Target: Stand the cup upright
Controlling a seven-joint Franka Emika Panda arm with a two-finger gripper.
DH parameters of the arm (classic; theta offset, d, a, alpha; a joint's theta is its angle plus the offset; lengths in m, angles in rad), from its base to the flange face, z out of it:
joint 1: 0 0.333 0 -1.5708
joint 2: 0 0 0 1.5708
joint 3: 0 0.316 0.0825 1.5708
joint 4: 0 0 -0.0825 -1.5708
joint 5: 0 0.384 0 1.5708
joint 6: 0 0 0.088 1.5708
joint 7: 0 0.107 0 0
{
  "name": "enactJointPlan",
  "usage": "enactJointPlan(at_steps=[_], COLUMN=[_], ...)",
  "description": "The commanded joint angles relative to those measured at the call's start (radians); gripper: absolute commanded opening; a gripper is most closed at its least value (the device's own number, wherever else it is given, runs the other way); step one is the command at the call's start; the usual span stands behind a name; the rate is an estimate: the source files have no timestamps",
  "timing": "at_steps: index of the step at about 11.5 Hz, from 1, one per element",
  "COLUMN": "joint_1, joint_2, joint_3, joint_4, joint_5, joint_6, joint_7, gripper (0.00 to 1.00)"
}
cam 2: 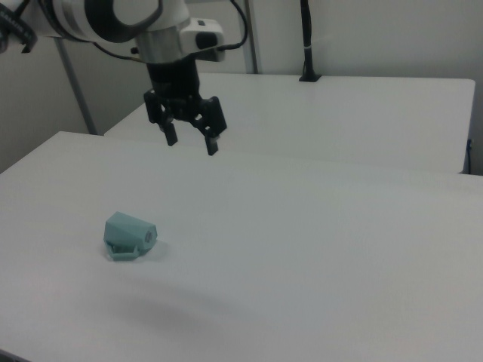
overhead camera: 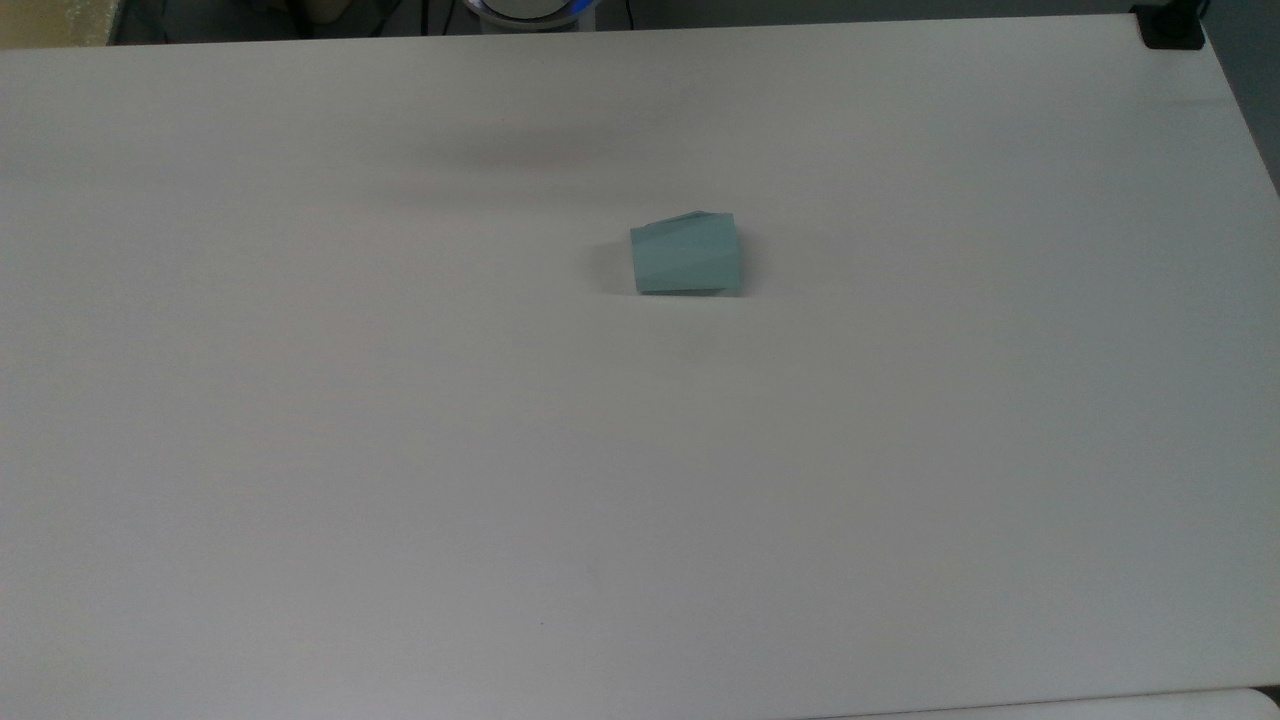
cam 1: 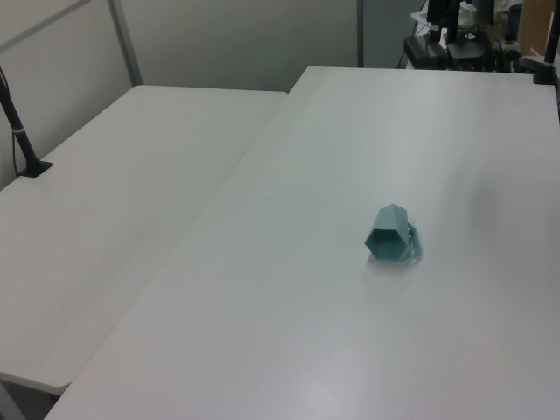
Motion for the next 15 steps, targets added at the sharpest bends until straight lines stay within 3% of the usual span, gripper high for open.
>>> enactJointPlan(at_steps=[1, 3, 6, 9, 13, 15], joint_1=[0.124, 0.194, 0.386, 0.579, 0.728, 0.753], joint_2=[0.031, 0.092, 0.204, 0.345, 0.534, 0.623], joint_3=[0.098, 0.172, 0.18, 0.18, 0.165, 0.165], joint_4=[0.006, 0.063, 0.147, 0.172, 0.285, 0.287], joint_5=[-0.163, -0.275, -0.448, -0.62, -0.677, -0.767], joint_6=[-0.012, -0.025, -0.087, -0.15, -0.234, -0.234], joint_7=[0.229, 0.385, 0.576, 0.758, 0.805, 0.877], gripper=[1.0, 1.0, 1.0, 1.0, 1.0, 1.0])
